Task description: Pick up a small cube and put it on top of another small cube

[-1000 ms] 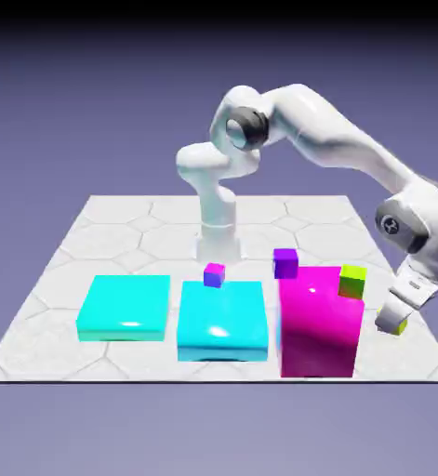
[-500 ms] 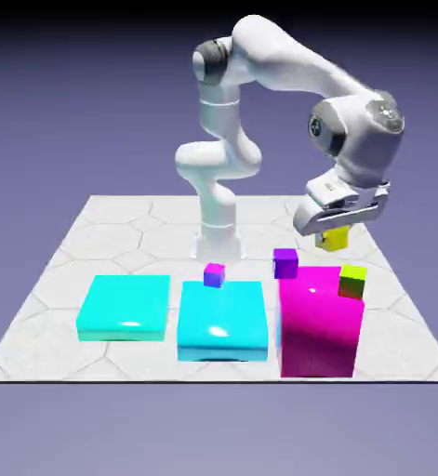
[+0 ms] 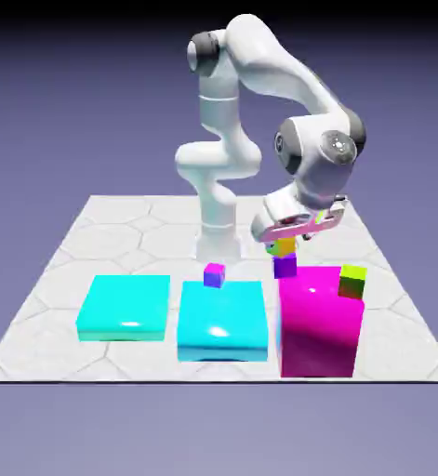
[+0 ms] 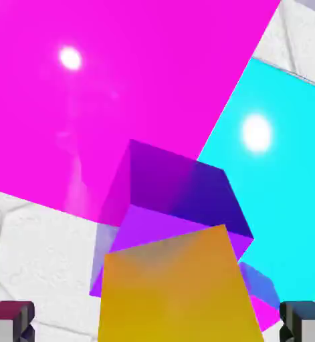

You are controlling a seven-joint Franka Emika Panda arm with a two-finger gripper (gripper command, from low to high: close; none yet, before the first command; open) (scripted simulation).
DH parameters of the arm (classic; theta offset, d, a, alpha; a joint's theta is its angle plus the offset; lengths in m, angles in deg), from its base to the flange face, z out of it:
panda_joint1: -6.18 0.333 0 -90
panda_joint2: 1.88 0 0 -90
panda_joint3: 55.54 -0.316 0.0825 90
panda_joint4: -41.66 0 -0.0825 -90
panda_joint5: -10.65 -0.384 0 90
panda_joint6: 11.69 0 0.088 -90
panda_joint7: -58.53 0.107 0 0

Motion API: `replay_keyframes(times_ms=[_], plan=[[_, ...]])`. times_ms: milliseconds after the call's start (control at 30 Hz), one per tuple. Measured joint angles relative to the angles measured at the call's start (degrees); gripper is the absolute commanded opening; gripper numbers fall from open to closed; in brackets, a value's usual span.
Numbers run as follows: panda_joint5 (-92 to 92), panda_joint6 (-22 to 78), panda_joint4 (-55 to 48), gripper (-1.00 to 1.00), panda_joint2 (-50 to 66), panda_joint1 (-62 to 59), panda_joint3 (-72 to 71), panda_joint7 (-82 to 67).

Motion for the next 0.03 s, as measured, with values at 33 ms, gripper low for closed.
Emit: replay_keyframes(times_ms=[33], plan=[[0.02, 1.86, -2.07, 1.0, 0.23, 0.04, -0.03, 0.03]])
